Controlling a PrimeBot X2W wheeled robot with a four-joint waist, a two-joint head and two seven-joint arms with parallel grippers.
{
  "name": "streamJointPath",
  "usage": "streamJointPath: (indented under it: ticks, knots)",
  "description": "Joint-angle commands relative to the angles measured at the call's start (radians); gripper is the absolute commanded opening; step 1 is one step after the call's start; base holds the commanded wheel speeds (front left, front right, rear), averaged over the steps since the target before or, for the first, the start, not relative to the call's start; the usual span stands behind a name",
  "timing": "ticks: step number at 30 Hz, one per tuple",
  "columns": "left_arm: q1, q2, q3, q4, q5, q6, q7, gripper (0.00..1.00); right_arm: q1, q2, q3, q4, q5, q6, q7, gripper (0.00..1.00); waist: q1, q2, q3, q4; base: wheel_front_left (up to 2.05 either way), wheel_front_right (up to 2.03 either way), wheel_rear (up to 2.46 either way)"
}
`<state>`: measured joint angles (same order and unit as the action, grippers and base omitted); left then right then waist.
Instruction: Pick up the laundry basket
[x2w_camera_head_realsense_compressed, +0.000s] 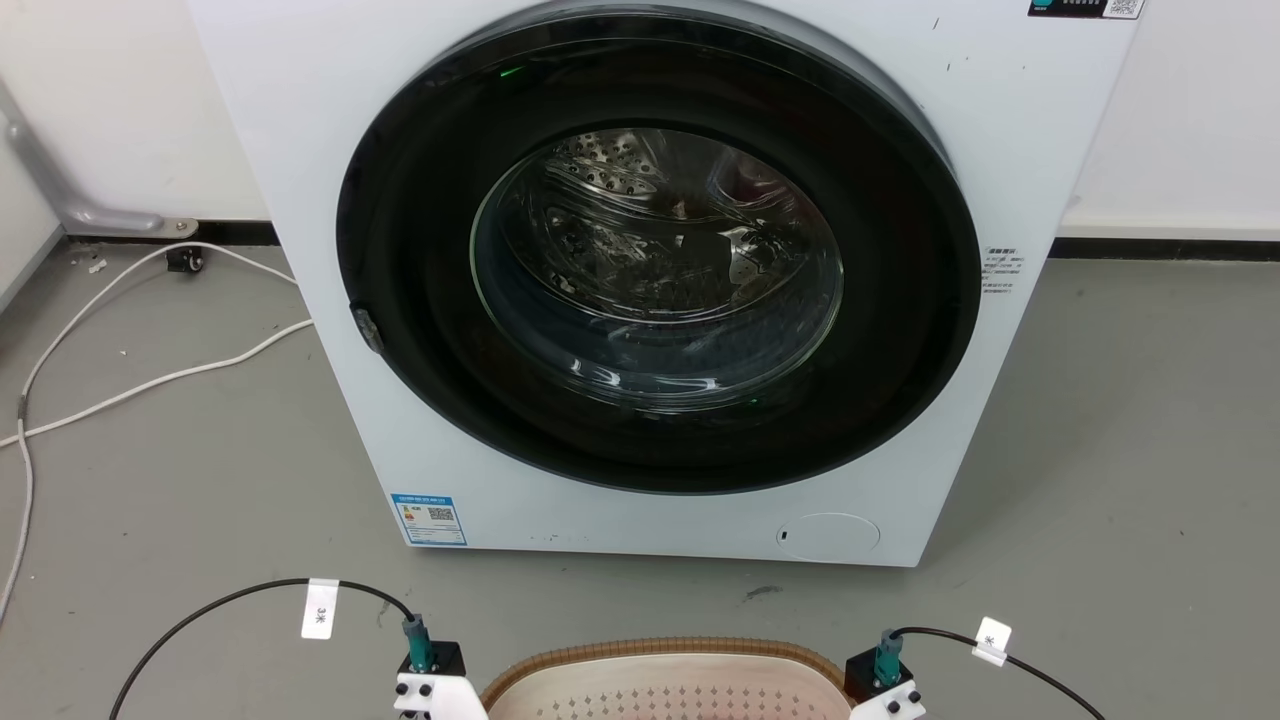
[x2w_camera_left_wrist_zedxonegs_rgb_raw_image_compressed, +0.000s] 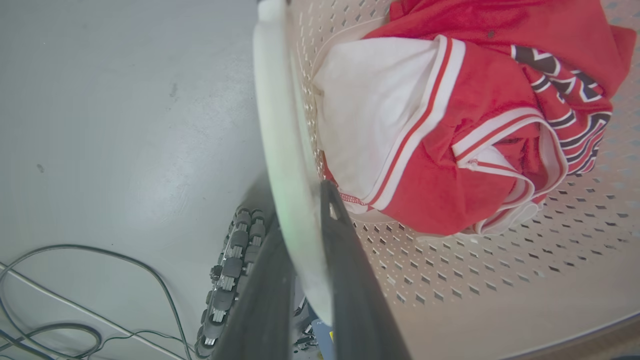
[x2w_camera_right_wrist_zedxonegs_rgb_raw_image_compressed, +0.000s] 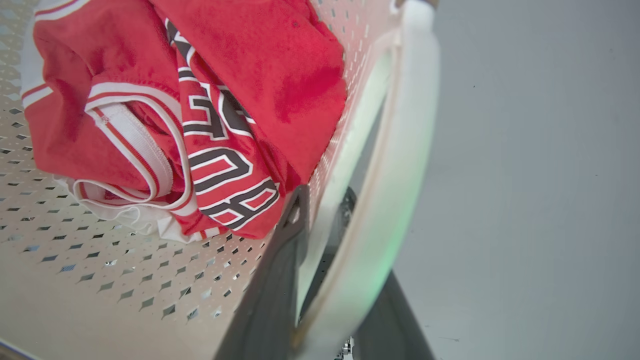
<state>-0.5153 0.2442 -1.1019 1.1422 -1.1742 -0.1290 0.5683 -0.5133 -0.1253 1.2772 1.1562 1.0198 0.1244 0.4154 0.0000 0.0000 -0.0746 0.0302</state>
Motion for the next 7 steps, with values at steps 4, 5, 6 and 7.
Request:
streamJointPath:
  ticks: [4, 5, 6, 7]
  knots:
    - [-0.015, 0.003, -0.012, -0.001, -0.009, -0.002, -0.002, 0.0, 0.002, 0.0, 0.007, -0.011, -0.011, 0.012, 0.002, 0.0, 0.0, 0.0, 0.0, -0.001, 0.0, 0.0, 0.0]
    - [-0.015, 0.004, -0.014, -0.001, -0.012, -0.002, -0.003, 0.0, 0.001, 0.0, 0.007, -0.011, -0.011, 0.012, 0.001, 0.0, 0.0, 0.0, 0.0, -0.001, 0.0, 0.0, 0.0]
    - [-0.016, 0.004, -0.016, -0.001, -0.015, -0.002, -0.004, 0.0, 0.001, 0.0, 0.007, -0.011, -0.011, 0.012, 0.001, 0.0, 0.0, 0.0, 0.001, -0.001, 0.0, 0.0, 0.0]
    - [-0.017, 0.005, -0.018, -0.001, -0.017, -0.002, -0.004, 0.0, 0.001, -0.001, 0.007, -0.011, -0.012, 0.012, 0.002, 0.0, 0.0, 0.0, 0.001, -0.001, 0.0, 0.0, 0.0]
